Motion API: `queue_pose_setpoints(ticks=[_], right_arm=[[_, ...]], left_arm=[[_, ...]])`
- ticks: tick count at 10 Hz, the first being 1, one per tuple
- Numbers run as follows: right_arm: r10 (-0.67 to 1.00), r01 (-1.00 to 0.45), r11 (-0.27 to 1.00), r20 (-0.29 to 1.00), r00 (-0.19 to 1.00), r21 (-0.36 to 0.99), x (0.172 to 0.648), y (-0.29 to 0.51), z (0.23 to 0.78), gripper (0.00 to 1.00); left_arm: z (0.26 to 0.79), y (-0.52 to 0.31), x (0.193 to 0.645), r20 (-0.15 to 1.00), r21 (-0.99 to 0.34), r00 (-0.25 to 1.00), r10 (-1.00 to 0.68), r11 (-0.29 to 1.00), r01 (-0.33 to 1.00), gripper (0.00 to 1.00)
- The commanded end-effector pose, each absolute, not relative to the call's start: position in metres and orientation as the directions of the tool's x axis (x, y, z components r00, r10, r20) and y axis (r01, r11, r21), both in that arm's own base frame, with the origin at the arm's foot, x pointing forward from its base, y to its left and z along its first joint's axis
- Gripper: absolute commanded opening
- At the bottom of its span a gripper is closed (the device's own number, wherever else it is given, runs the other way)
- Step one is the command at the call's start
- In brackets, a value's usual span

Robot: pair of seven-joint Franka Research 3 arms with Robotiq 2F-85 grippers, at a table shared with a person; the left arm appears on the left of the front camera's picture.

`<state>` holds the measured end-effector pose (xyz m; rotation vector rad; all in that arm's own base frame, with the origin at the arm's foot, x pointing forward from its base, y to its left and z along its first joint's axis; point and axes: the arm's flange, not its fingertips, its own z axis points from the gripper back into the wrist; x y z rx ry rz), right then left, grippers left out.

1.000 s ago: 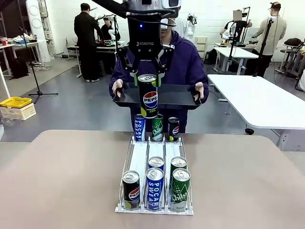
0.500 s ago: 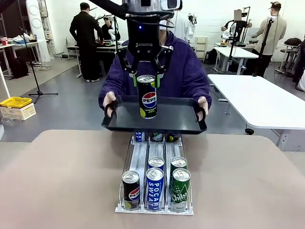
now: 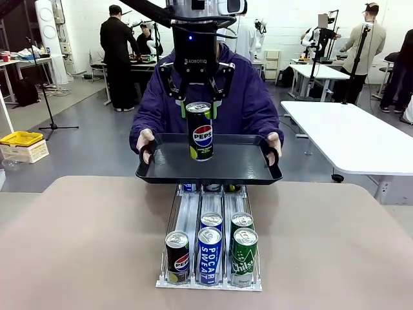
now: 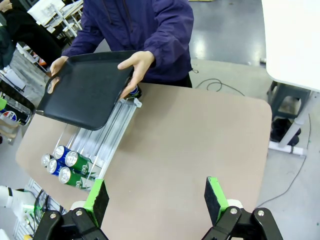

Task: Retrieve and hand over the desired beverage to the person.
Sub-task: Place the picked can on the Handle tray extended by the person.

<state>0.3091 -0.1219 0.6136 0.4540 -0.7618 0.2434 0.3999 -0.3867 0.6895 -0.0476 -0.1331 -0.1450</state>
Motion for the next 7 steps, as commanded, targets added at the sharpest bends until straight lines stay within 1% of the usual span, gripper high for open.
queue_pose_setpoints(ticks=[1, 2, 3, 4, 5, 6, 7], right_arm=[[0.049, -0.390, 0.863, 0.714, 0.698, 0.322, 0.311, -0.123, 0.612, 1.00], [0.049, -0.390, 0.863, 0.714, 0.698, 0.322, 0.311, -0.123, 0.612, 1.00], [0.049, -0.390, 0.863, 0.714, 0.698, 0.322, 0.311, -0.123, 0.612, 1.00], [0.049, -0.390, 0.863, 0.714, 0.698, 0.322, 0.311, -0.123, 0.612, 1.00], [0.049, -0.390, 0.863, 0.714, 0.698, 0.322, 0.311, -0.123, 0.612, 1.00], [0.049, -0.390, 0.863, 0.714, 0.698, 0.322, 0.311, -0.123, 0.612, 1.00], [0.049, -0.390, 0.863, 0.714, 0.698, 0.322, 0.311, -0.123, 0.612, 1.00]], left_arm=[[0.691, -0.385, 0.398, 0.153, -0.042, 0.978, -0.145, 0.987, 0.153, 0.00], [0.691, -0.385, 0.398, 0.153, -0.042, 0.978, -0.145, 0.987, 0.153, 0.00], [0.689, -0.387, 0.400, 0.136, -0.038, 0.981, -0.141, 0.988, 0.147, 0.59], [0.691, -0.381, 0.424, 0.152, -0.040, 0.969, -0.194, 0.978, 0.203, 0.59], [0.694, -0.376, 0.446, 0.162, -0.008, 0.965, -0.205, 0.978, 0.209, 0.59], [0.692, -0.368, 0.469, 0.196, 0.018, 0.967, -0.163, 0.987, 0.163, 0.59], [0.686, -0.358, 0.489, 0.171, 0.025, 0.972, -0.161, 0.987, 0.159, 0.59]])
